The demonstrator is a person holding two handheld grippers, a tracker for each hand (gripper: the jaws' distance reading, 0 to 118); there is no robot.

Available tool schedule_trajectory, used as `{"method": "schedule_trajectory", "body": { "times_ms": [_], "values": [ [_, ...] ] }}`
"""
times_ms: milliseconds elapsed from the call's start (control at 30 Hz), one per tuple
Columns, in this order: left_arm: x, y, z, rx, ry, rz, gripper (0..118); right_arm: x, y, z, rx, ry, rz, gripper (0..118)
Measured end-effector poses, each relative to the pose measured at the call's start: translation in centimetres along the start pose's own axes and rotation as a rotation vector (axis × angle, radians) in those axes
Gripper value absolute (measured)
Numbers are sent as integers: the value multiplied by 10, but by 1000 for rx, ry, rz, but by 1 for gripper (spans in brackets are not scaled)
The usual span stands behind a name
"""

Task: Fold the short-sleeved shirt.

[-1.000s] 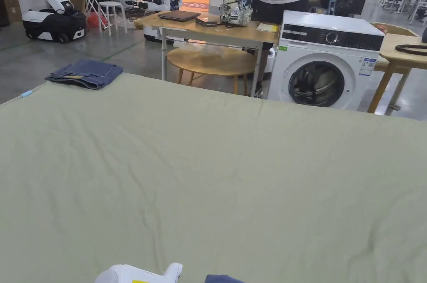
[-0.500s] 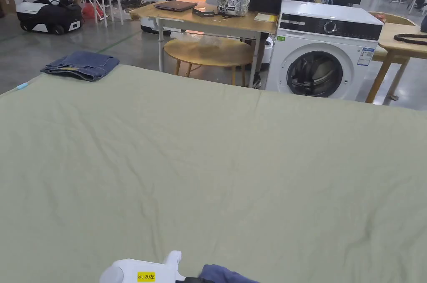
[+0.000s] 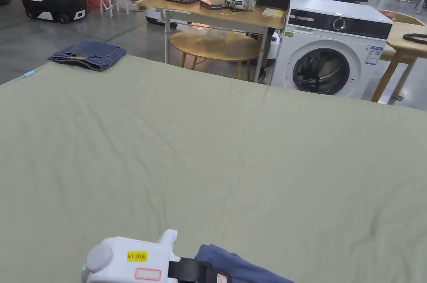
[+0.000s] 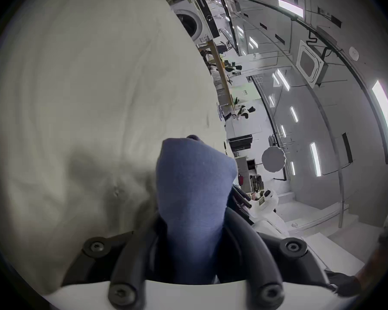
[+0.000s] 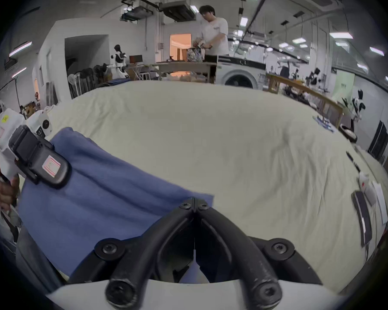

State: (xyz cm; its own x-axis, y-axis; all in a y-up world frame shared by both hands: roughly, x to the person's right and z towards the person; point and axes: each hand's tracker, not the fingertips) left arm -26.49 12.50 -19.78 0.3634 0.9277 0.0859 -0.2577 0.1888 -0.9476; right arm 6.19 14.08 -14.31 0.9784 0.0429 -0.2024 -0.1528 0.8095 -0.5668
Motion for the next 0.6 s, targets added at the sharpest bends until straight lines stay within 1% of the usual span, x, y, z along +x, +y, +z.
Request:
{"method": "schedule_trajectory", "body": {
  "times_ms": [67, 167, 300, 433, 500, 533, 600],
  "values": [
    [7, 6, 23, 15, 24, -5, 14, -4, 11, 1, 37, 6, 19, 0],
    [7, 24, 71, 34, 70, -16, 14, -8, 34, 2, 90, 13, 14, 0],
    [12, 48, 147, 66, 193, -37, 14, -10, 64, 2, 182, 10, 17, 0],
    [4, 77, 241, 107, 353, -36, 14, -4, 85, 4, 263, -14, -14, 0],
    [-2, 91, 288, 115, 386, -7, 14, 3, 90, 3, 279, -29, -23, 0],
    [6, 91, 305, 131, 422, 5, 14, 7, 92, 3, 284, -34, -26, 0],
    [4, 100, 345, 149, 511, 14, 14, 14, 95, 3, 282, -51, -28, 0]
  ]
}}
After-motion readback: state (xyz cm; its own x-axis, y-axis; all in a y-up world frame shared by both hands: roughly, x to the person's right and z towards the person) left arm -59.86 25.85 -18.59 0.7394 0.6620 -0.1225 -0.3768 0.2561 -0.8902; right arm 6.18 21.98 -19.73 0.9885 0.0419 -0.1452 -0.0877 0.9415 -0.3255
